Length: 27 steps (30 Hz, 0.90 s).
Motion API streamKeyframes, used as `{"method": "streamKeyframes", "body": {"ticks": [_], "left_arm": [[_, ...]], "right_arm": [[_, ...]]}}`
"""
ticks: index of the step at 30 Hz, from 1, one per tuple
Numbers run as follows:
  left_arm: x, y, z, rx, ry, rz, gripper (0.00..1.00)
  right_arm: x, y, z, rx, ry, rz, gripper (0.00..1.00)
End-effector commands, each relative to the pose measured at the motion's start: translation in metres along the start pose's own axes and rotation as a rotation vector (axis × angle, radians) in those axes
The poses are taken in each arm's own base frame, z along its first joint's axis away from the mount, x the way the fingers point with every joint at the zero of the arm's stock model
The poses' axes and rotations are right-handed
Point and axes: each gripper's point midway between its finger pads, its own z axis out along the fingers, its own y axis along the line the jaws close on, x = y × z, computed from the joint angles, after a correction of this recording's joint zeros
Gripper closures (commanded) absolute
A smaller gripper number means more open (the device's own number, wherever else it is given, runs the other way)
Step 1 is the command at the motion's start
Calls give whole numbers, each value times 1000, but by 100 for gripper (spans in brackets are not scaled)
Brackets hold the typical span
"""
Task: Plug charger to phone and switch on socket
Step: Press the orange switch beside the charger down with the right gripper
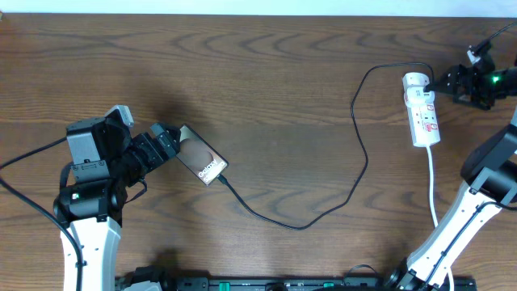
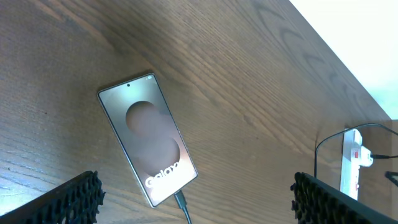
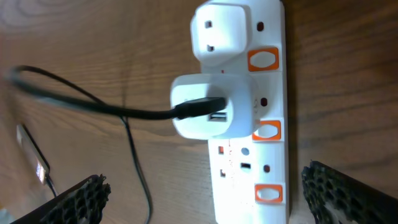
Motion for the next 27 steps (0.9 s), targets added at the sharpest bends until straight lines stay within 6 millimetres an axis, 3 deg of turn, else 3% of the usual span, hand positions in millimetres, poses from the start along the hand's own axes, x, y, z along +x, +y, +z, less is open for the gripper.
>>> {"method": "streamKeyframes", "body": {"ticks": [1,12,27], "left_arm": [[-1,-2,-1,10,4,18,3],[3,0,-1,1,20,18,3],[3,0,-1,1,20,18,3]], "right_arm": [[-3,4,17,-32,16,-41,1],[-4,16,48,-45,63,-73,1],[-1,-3,48,62,89,48,1]]}}
